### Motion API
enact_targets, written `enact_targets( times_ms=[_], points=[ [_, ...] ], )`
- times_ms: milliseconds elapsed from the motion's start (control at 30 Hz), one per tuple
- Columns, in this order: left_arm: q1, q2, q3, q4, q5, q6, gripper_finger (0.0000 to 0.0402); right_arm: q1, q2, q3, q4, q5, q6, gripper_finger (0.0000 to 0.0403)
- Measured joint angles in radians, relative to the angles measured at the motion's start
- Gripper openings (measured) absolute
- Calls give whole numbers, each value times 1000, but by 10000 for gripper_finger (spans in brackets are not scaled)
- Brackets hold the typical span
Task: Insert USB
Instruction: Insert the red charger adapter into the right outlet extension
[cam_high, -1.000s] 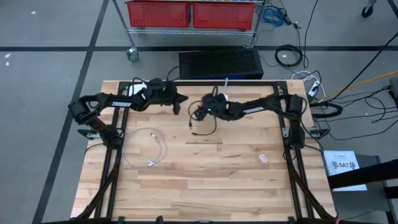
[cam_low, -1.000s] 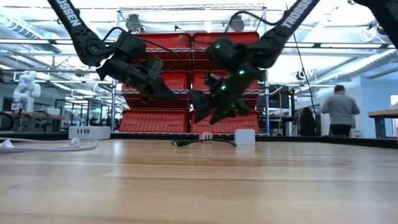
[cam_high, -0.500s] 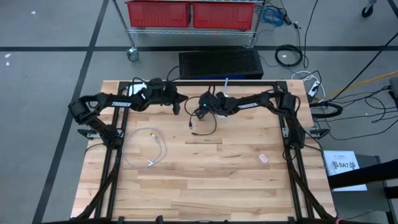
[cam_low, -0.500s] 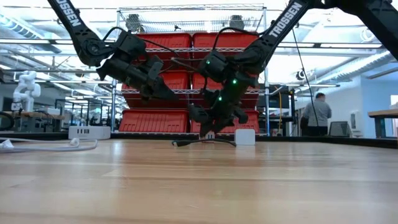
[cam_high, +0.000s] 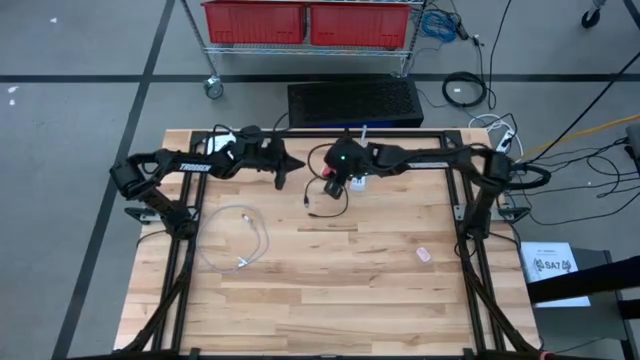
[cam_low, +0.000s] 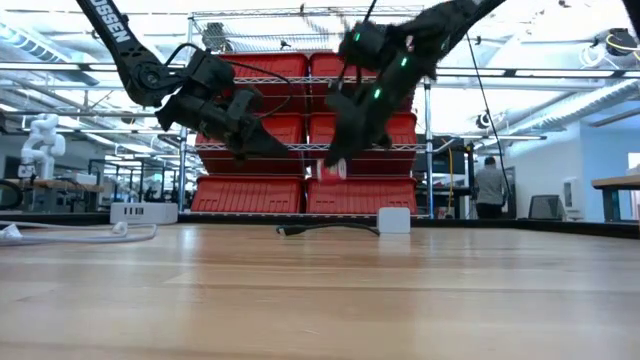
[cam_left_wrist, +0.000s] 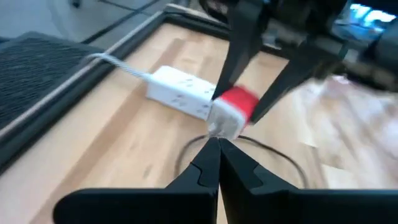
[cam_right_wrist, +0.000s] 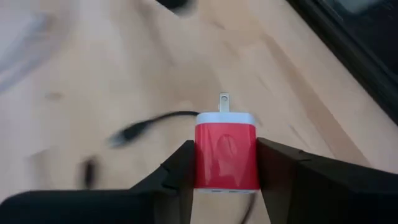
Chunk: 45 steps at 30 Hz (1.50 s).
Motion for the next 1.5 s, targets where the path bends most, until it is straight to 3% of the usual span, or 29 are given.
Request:
enact_targets(
  times_ms=[200,567,767,1133,1433,1500],
  points=[
    [-35,0,0,0,38,49,38,38,-78,0,-15,-72,-66,108],
    [-156,0,51,0,40,41,199,79,-84,0,-4,-72,-91,108],
    [-203,0,53,-3,-56,83,250,81,-84,0,3,-72,-93,108],
    [-237,0,53,-37,-102,182,249,85,-84,0,22,-103,-92,108],
    [-262,0,53,-33,-88,181,147,86,-84,0,13,-154,-87,108],
    [-262,0,53,-33,-88,180,144,86,-84,0,13,-154,-87,108]
  ],
)
